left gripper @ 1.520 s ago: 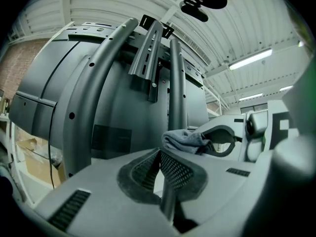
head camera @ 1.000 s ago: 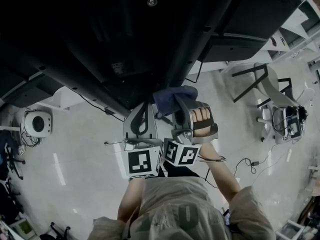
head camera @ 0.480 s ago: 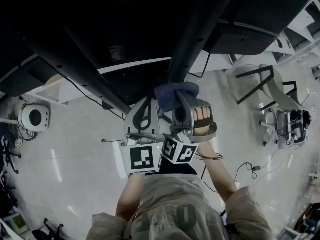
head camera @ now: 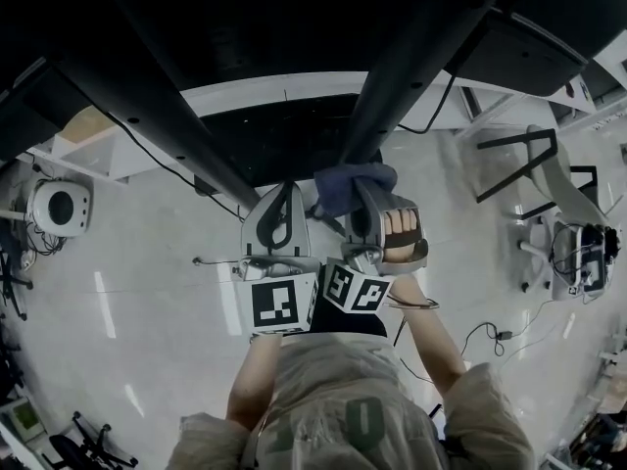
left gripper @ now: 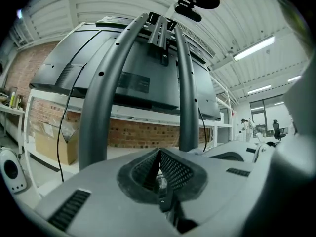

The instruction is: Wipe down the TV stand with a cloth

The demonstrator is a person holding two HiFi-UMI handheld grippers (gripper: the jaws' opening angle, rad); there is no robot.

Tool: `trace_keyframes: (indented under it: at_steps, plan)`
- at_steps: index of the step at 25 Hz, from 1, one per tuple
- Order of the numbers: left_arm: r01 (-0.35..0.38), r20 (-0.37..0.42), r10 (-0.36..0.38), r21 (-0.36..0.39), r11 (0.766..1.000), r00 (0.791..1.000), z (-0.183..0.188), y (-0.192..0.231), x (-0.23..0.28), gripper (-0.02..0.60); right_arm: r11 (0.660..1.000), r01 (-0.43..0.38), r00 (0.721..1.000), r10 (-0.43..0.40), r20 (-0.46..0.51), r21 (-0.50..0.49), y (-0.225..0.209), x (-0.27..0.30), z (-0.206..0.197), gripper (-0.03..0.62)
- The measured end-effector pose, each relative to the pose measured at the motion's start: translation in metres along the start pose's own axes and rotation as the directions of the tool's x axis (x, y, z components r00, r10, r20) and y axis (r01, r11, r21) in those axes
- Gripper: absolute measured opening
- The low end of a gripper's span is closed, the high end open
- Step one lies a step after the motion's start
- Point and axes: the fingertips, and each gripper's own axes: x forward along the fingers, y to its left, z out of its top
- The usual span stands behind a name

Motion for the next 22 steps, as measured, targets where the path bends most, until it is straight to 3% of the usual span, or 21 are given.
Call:
trace_keyframes:
  at_steps: [9,13,18,22]
  plan:
    - [-0.029,-0.013,0.029,-0.004,1.000,0.999,-0.050,0.022,0.007,0.015,0.993,-0.094,0.995,0.093,-0.028,-0.068,0.084,0.011,-0.032,0.057]
    - [-0.016,0.016,0.016,-0.019,1.000,1.000,-0.053,0.025,0.014,0.015,0.983,-0.136,0.990,0.131,-0.047,-0.125,0.120,0.016,-0.044,0.057]
    - [-0.005,-0.035,0.005,-0.017,1.000,0.999,-0.081,0.029,0.017,0.015,0.973,-0.179,0.983,0.171,-0.066,-0.147,0.159,0.023,-0.059,0.057]
    - [-0.005,-0.037,0.004,-0.022,1.000,0.999,-0.082,0.028,0.019,0.015,0.965,-0.199,0.979,0.187,-0.083,-0.171,0.181,0.026,-0.069,0.057]
